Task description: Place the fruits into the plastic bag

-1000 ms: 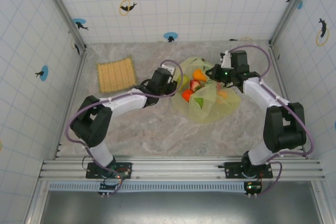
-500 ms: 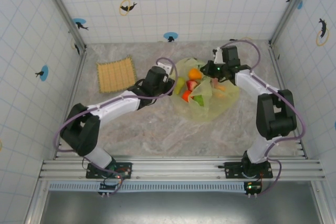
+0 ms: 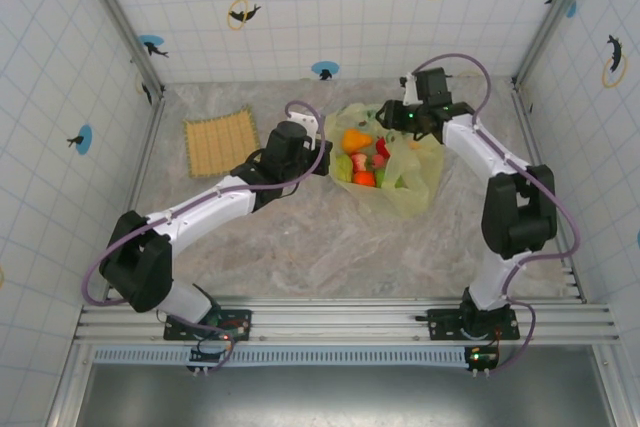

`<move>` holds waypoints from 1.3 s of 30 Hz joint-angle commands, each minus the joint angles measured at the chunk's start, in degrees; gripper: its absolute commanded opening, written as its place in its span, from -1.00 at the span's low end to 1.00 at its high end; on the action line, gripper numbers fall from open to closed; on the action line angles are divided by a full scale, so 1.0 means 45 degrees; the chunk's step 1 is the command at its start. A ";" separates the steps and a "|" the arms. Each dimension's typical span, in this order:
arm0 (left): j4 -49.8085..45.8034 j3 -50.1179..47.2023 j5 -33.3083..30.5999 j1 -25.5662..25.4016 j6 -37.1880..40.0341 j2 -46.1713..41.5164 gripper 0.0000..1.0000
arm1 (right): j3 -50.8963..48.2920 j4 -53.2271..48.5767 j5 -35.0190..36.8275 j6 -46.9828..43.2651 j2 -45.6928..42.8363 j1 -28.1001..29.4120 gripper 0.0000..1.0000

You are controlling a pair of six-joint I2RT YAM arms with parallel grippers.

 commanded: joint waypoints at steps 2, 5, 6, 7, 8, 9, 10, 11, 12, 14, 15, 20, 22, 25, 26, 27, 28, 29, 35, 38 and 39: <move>-0.0080 -0.0325 0.0058 0.0164 -0.0287 -0.0335 -1.00 | 0.0110 -0.0901 0.1980 -0.1180 -0.2010 0.0165 0.58; -0.0038 -0.0488 0.0061 0.0213 -0.0367 -0.0421 -1.00 | -0.0503 -0.1107 0.2858 -0.1717 -0.3134 0.0431 0.76; -0.0021 -0.0531 0.0097 0.0223 -0.0389 -0.0424 -1.00 | -0.0820 -0.1187 0.3128 -0.1837 -0.3579 0.0588 0.80; 0.0010 -0.0570 0.0120 0.0242 -0.0428 -0.0424 -1.00 | -0.1153 -0.1226 0.3262 -0.1948 -0.4009 0.0754 0.82; 0.0039 -0.0589 0.0157 0.0243 -0.0449 -0.0428 -1.00 | -0.1661 -0.1242 0.3475 -0.2010 -0.4548 0.1000 0.84; 0.0003 -0.0598 0.0169 0.0243 -0.0475 -0.0417 -1.00 | -0.2202 -0.1277 0.3782 -0.2067 -0.5142 0.1293 0.85; -0.0006 -0.0592 0.0183 0.0243 -0.0496 -0.0405 -1.00 | -0.2700 -0.1282 0.4036 -0.2098 -0.5637 0.1610 0.85; -0.0037 -0.0572 0.0189 0.0250 -0.0505 -0.0395 -1.00 | -0.3296 -0.1364 0.4359 -0.2118 -0.6247 0.1989 0.85; -0.0075 -0.0538 0.0220 0.0252 -0.0500 -0.0385 -1.00 | -0.3865 -0.1508 0.4675 -0.2118 -0.6843 0.2367 0.85; -0.0164 -0.0513 0.0228 0.0246 -0.0506 -0.0374 -1.00 | -0.4826 -0.1919 0.5271 -0.2026 -0.7814 0.3161 0.83; -0.0204 -0.0498 0.0210 0.0261 -0.0525 -0.0385 -1.00 | -0.5267 -0.2165 0.5567 -0.1973 -0.8333 0.3636 0.82; -0.0429 -0.0464 0.0097 0.0257 -0.0622 -0.0404 -1.00 | -0.7055 -0.2477 0.6700 -0.1775 -1.0191 0.6124 0.75; -0.0476 -0.0440 0.0092 0.0262 -0.0642 -0.0389 -1.00 | -0.7690 -0.2426 0.6866 -0.1676 -1.0411 0.6718 0.72; -0.0525 -0.0430 0.0045 0.0262 -0.0644 -0.0404 -1.00 | -0.8584 -0.1840 0.7406 -0.1832 -1.0276 0.7577 0.69; -0.0524 -0.0442 0.0050 0.0262 -0.0666 -0.0414 -1.00 | -0.8814 -0.1610 0.7687 -0.1962 -1.0128 0.7766 0.66; -0.0526 -0.0452 0.0053 0.0262 -0.0663 -0.0424 -1.00 | -0.9010 -0.1365 0.8018 -0.2073 -0.9934 0.7849 0.62; -0.0516 -0.0452 0.0040 0.0257 -0.0677 -0.0426 -1.00 | -0.9138 -0.1119 0.8313 -0.2160 -0.9787 0.7850 0.58; -0.0525 -0.0435 0.0032 0.0257 -0.0663 -0.0424 -1.00 | -0.9291 -0.0819 0.8531 -0.2406 -0.9589 0.7855 0.52; -0.0624 -0.0401 -0.0021 0.0262 -0.0577 -0.0463 -1.00 | -0.9529 0.0760 0.9553 -0.3299 -0.8414 0.7791 0.06; -0.0653 -0.0442 -0.0092 0.0261 -0.0545 -0.0555 -1.00 | -0.9558 0.1161 0.9625 -0.3653 -0.8137 0.7733 -0.29; -0.0697 -0.0442 -0.0105 0.0262 -0.0538 -0.0589 -1.00 | -0.9516 0.1196 0.9565 -0.3714 -0.8129 0.7700 -0.52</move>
